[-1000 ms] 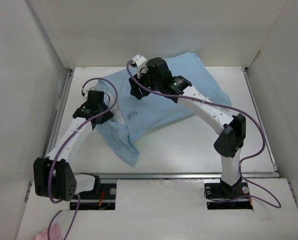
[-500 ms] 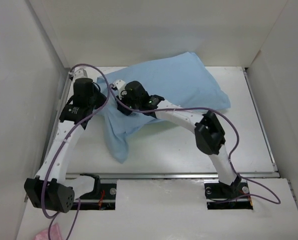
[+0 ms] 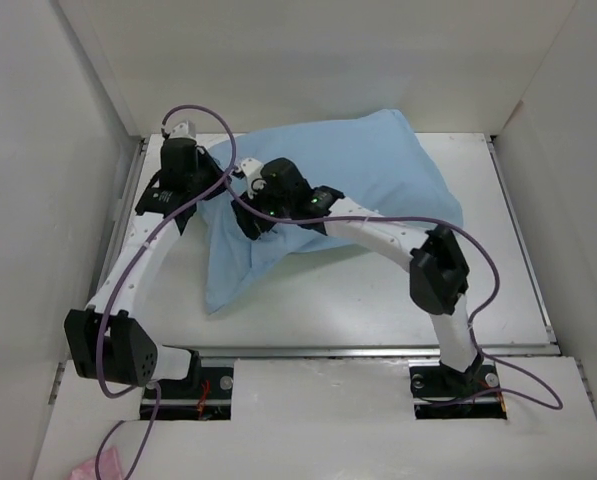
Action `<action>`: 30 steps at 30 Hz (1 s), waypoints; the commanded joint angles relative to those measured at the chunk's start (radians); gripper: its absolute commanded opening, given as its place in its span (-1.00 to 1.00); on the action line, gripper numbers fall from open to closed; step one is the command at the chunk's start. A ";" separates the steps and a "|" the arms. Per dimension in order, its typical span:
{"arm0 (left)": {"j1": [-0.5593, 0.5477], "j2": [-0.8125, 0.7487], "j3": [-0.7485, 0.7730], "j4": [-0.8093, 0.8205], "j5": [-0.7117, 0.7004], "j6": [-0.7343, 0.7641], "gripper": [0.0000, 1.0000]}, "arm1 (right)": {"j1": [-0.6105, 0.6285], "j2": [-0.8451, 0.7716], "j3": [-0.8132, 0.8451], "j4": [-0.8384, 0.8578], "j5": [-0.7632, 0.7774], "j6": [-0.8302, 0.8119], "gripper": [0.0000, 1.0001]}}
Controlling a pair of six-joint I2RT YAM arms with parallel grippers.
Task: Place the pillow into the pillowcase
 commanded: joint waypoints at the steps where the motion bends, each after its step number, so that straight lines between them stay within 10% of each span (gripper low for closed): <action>1: -0.004 0.013 -0.012 0.076 0.056 0.000 -1.00 | -0.030 -0.208 -0.004 -0.022 -0.033 -0.005 0.33; 5: -0.004 0.023 -0.023 0.065 0.047 0.000 -1.00 | -0.076 -0.326 -0.025 -0.033 0.059 0.058 0.62; 9: -0.004 0.023 -0.069 0.111 0.136 0.021 -0.01 | -0.145 -0.372 -0.051 -0.042 0.093 0.107 0.76; 11: -0.031 0.056 -0.067 0.092 0.147 0.043 1.00 | -0.184 -0.393 -0.064 -0.042 0.093 0.117 0.76; 30: 0.051 0.042 0.307 -0.096 -0.217 0.123 1.00 | -0.077 -0.347 -0.144 -0.105 -0.191 -0.106 0.60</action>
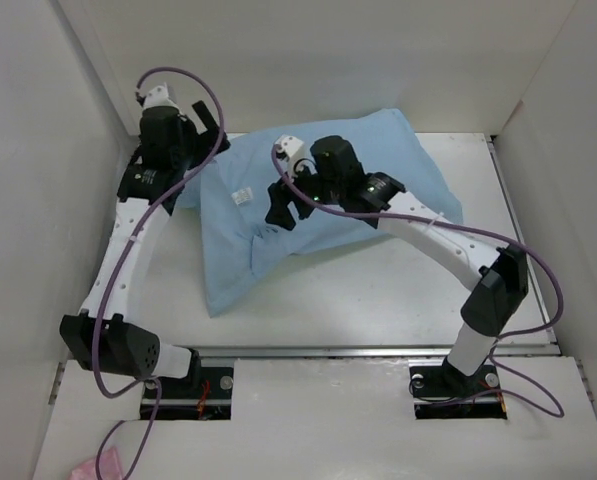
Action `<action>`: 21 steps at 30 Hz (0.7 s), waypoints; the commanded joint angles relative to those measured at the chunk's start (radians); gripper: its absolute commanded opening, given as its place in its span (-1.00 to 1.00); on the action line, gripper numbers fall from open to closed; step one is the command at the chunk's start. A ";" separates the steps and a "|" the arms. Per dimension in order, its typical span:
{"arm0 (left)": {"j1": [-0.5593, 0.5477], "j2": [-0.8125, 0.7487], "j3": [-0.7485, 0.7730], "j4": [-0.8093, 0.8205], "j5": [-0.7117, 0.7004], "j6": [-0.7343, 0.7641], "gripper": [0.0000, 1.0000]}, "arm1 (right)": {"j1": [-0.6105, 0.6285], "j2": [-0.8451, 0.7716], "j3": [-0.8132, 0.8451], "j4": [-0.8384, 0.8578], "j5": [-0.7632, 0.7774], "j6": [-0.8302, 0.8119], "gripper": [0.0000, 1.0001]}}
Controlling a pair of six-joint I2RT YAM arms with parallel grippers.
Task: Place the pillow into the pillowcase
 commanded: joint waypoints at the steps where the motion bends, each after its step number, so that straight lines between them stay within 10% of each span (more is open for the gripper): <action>1: 0.099 0.011 0.064 -0.008 -0.095 0.032 1.00 | 0.078 0.063 0.044 0.017 -0.086 -0.043 0.58; 13: 0.201 0.146 -0.030 -0.017 0.091 0.041 0.91 | 0.171 0.197 0.086 0.017 0.312 0.055 0.32; 20: 0.201 -0.069 -0.342 0.144 0.184 -0.066 -0.82 | 0.171 0.085 0.112 -0.035 0.233 0.002 0.32; 21: 0.201 -0.085 -0.363 0.144 0.184 -0.077 -0.83 | 0.171 0.085 0.112 -0.035 0.233 0.002 0.32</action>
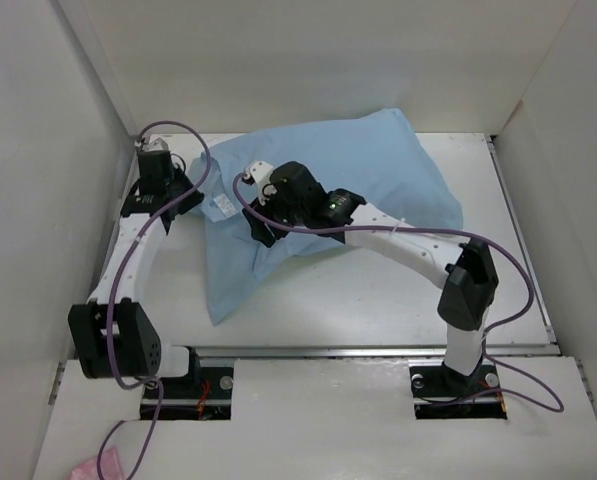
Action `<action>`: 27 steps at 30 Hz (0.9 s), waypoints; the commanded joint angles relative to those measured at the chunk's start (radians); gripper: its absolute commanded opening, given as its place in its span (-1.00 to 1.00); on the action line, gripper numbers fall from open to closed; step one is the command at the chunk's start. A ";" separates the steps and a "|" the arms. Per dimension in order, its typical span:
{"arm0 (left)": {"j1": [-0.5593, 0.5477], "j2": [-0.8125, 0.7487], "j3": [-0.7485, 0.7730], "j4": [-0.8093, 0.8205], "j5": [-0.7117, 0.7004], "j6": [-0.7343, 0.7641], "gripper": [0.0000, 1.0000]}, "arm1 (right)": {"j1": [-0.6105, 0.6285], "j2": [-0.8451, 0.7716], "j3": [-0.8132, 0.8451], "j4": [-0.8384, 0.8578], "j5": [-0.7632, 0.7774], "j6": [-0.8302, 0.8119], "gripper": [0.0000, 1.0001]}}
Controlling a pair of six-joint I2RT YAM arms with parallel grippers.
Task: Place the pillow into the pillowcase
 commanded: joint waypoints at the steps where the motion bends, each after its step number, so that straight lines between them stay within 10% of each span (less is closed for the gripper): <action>1: 0.005 -0.129 -0.078 0.105 0.036 -0.045 -1.00 | -0.003 -0.080 0.082 0.000 -0.022 -0.036 0.32; 18: 0.005 -0.190 -0.195 0.217 0.133 -0.060 -1.00 | -0.003 0.301 0.423 -0.109 0.255 -0.111 0.22; 21: 0.005 -0.190 -0.195 0.229 0.151 -0.060 -1.00 | -0.003 0.301 0.389 -0.109 0.316 -0.111 -0.15; 23: 0.005 -0.180 -0.195 0.238 0.151 -0.060 -1.00 | -0.003 0.281 0.406 -0.119 0.376 -0.094 -0.80; 27: 0.005 -0.160 -0.195 0.263 0.205 -0.051 -1.00 | -0.003 0.189 0.417 -0.093 0.386 -0.085 -1.00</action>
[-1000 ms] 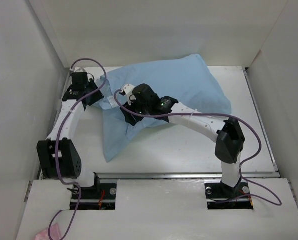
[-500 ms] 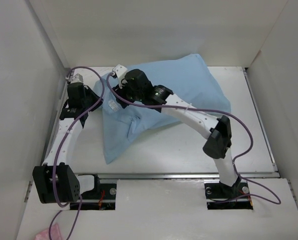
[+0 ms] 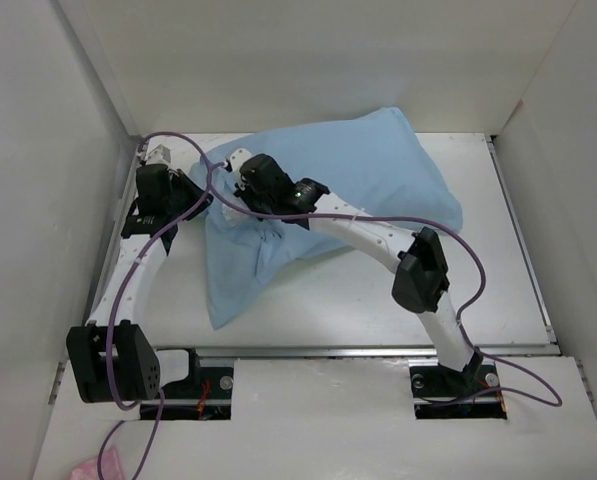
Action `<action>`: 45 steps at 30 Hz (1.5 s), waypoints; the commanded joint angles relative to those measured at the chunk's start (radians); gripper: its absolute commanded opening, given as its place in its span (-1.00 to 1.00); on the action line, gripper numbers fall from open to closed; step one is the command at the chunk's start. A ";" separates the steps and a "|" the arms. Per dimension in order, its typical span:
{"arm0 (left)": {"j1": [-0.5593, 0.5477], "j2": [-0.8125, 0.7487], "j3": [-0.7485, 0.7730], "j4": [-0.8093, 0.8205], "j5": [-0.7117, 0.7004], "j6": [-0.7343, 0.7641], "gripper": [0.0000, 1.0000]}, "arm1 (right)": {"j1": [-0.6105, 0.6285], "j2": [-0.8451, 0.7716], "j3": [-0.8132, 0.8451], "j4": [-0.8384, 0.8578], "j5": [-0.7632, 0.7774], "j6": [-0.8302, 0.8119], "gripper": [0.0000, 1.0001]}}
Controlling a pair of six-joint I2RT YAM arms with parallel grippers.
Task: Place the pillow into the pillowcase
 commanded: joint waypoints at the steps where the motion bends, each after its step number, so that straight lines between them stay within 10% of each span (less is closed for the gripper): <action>1: -0.006 0.018 -0.001 0.061 0.056 0.007 -1.00 | -0.003 -0.147 0.020 0.012 0.060 0.006 -1.00; 19: -0.188 0.506 0.273 0.438 0.103 -0.247 -1.00 | -0.003 -0.272 0.024 -0.077 -0.279 0.018 -1.00; 23: -0.188 0.478 0.221 0.440 0.114 -0.301 0.97 | -0.003 -0.245 0.005 -0.057 -0.195 0.047 -1.00; 38: -0.139 0.111 0.093 0.070 -0.078 -0.107 0.92 | -0.046 -0.210 -0.004 -0.007 -0.200 0.090 -1.00; 45: -0.139 0.184 0.074 0.070 -0.056 -0.107 -0.43 | -0.046 -0.219 -0.004 -0.007 -0.232 0.090 -1.00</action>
